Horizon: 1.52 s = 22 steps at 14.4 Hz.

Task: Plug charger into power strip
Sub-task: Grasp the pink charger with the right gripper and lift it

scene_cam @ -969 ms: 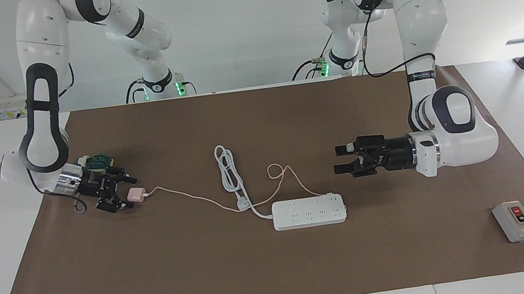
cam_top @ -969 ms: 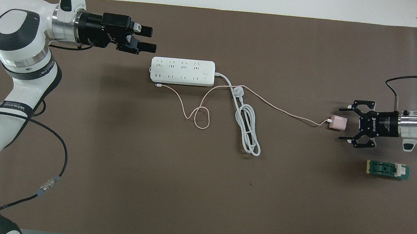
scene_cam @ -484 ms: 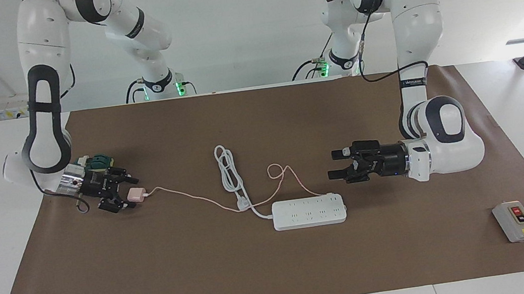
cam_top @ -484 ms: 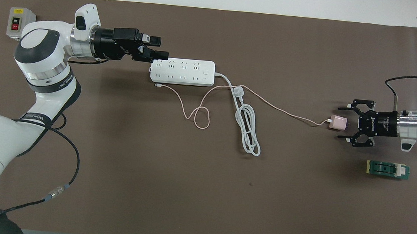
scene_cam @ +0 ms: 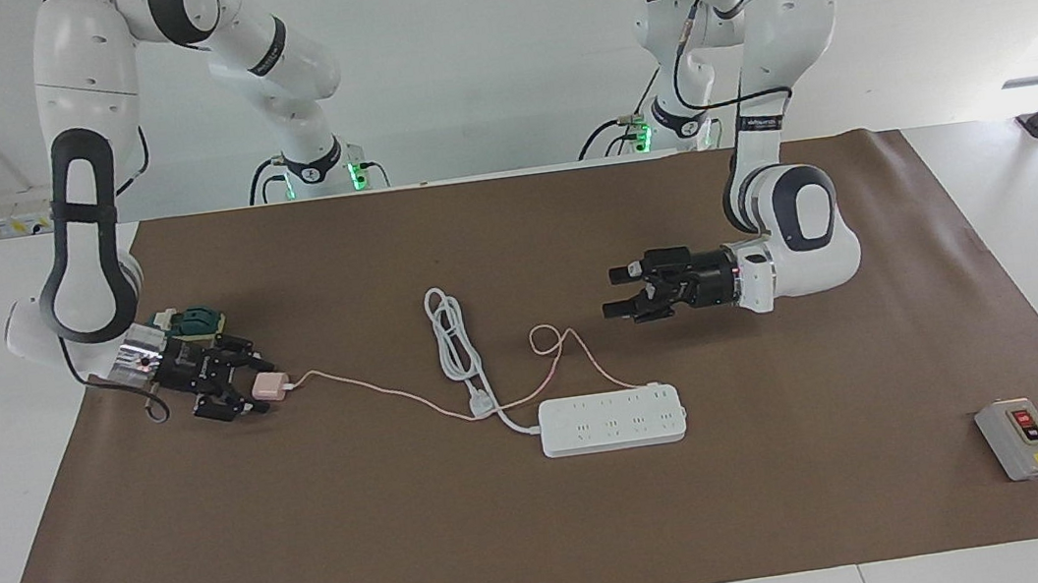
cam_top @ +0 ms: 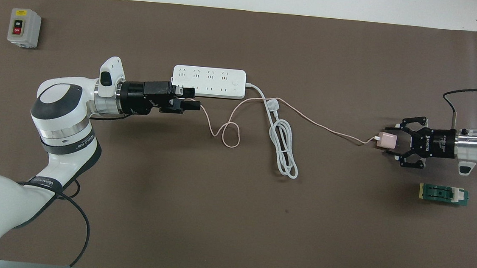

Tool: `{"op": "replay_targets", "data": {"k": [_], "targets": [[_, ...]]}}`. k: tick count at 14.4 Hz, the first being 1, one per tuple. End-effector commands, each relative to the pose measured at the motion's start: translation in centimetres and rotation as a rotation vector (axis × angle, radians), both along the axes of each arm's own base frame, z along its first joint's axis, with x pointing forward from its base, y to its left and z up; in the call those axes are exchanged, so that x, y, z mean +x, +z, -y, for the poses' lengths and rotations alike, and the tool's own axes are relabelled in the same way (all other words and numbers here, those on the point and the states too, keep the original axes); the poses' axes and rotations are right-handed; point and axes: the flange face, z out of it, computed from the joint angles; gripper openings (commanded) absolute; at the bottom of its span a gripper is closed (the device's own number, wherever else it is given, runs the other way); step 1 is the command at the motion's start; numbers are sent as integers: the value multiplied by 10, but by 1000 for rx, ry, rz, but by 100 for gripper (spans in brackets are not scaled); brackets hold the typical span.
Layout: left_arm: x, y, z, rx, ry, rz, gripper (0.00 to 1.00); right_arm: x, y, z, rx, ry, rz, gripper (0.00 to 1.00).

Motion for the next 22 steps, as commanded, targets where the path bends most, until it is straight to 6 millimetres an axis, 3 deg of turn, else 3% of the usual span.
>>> {"op": "replay_targets", "data": {"k": [1, 2, 7, 11, 13, 15, 22], "targets": [[-11, -1, 0, 16, 41, 3, 100, -5, -9, -1, -1, 1, 43, 5], [-11, -2, 1, 15, 39, 2, 100, -5, -9, -1, -3, 2, 45, 0], [-20, -17, 11, 26, 20, 42, 100, -1, -2, -5, 11, 24, 55, 0], [-20, -16, 12, 27, 19, 44, 100, 22, 34, -24, 55, 65, 34, 0], [-22, -17, 17, 24, 12, 41, 100, 46, 66, -53, 65, 119, 19, 0], [-22, -17, 19, 23, 10, 41, 100, 60, 83, -79, 59, 137, 1, 0], [-22, -23, 20, 10, 13, 44, 100, 98, 147, -230, 12, 90, -101, 0]]}}
